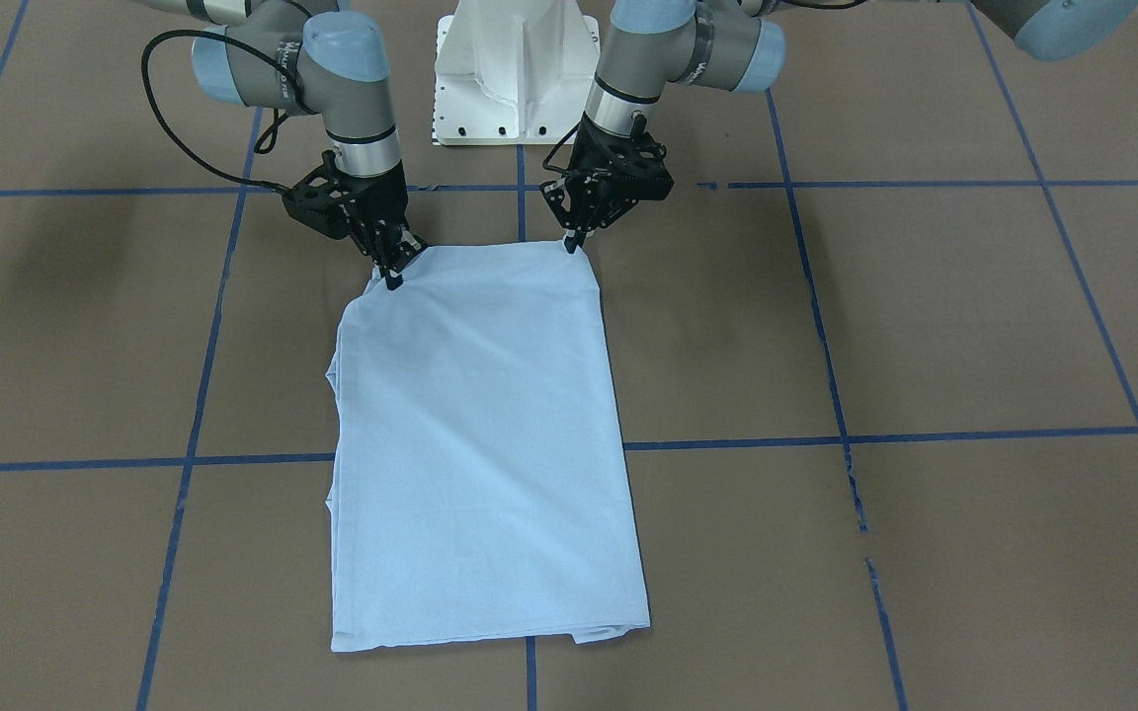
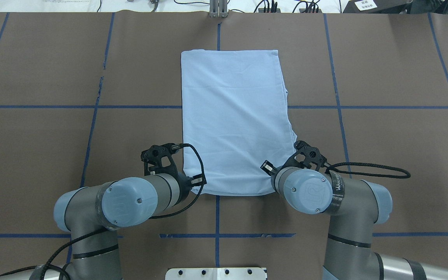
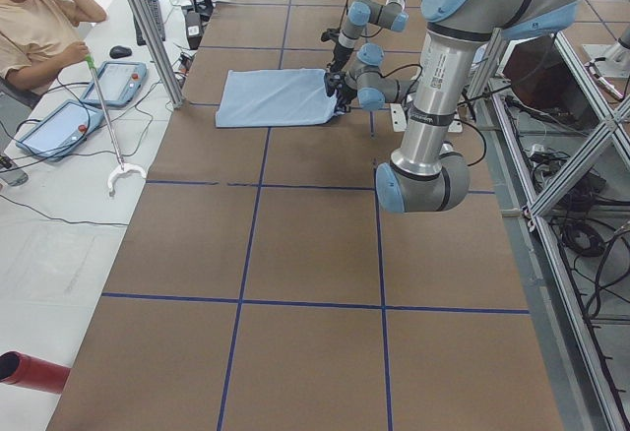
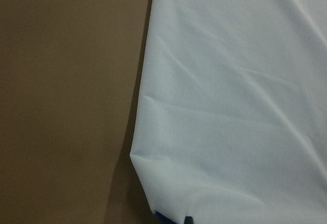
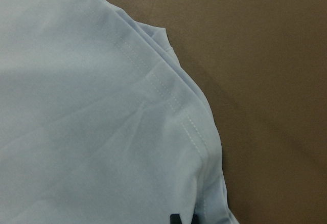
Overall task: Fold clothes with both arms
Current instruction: 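Grasp both near corners of the shirt with both grippers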
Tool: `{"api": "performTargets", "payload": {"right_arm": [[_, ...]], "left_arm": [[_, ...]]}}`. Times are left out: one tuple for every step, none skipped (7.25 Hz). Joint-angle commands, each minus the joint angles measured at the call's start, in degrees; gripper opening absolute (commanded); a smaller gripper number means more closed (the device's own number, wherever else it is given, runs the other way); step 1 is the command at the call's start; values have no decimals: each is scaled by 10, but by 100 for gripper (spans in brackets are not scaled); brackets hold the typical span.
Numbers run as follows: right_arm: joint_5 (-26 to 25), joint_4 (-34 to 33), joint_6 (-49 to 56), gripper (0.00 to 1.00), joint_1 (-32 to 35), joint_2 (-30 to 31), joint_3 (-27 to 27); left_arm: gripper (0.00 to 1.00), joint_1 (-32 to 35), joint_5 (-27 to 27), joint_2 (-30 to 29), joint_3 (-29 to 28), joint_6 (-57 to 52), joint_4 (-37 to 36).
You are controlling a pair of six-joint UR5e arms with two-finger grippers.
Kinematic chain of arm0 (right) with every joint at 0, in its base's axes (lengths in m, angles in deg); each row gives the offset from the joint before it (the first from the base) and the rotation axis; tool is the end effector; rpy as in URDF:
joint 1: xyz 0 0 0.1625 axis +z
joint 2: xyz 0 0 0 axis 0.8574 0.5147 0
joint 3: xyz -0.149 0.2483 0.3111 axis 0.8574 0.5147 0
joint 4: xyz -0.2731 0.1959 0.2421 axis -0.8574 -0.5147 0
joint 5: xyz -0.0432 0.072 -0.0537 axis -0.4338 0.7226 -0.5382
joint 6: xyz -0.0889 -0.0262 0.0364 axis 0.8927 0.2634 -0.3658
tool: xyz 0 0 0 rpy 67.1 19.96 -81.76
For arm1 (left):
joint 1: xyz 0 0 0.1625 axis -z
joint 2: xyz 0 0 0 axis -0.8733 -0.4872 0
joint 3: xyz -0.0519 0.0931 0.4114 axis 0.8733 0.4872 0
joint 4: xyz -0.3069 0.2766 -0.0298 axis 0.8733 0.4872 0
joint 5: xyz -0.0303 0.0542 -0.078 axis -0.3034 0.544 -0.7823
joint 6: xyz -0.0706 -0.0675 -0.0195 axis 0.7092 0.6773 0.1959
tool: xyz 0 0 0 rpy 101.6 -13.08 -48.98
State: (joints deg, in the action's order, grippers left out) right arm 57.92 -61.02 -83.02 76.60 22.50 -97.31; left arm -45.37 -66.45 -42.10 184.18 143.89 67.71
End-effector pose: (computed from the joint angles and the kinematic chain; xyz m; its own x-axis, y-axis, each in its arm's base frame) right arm -0.5316 -0.3197 0.3225 0.4245 0.5944 0.6830 -0.6281 0.7366 -0.2506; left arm 0.5620 -0.3032 0.2345 0.4232 -0.1795 -0.8880 0.3697 0.9291 -0.0116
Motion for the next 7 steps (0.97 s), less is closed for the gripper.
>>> {"api": "performTargets", "payload": {"right_arm": [[1, -1, 1, 0, 5, 1, -39], [2, -21, 1, 0, 6, 1, -79], [4, -60, -1, 0, 5, 1, -131], [6, -94, -16, 0, 4, 3, -180], [6, -160, -31, 0, -13, 2, -248], [6, -221, -42, 0, -31, 2, -314], [6, -254, -52, 0, -41, 1, -344]], "left_arm": [[0, 3, -5, 13, 40, -15, -10], [0, 3, -8, 22, 88, -41, -44], [0, 3, -38, 22, 130, -46, -86], [0, 4, -56, 22, 160, -46, -103], [0, 4, -57, 23, 196, -46, -139], [0, 4, -75, 23, 250, -44, -190], [0, 2, -94, 22, 308, -44, -254]]}}
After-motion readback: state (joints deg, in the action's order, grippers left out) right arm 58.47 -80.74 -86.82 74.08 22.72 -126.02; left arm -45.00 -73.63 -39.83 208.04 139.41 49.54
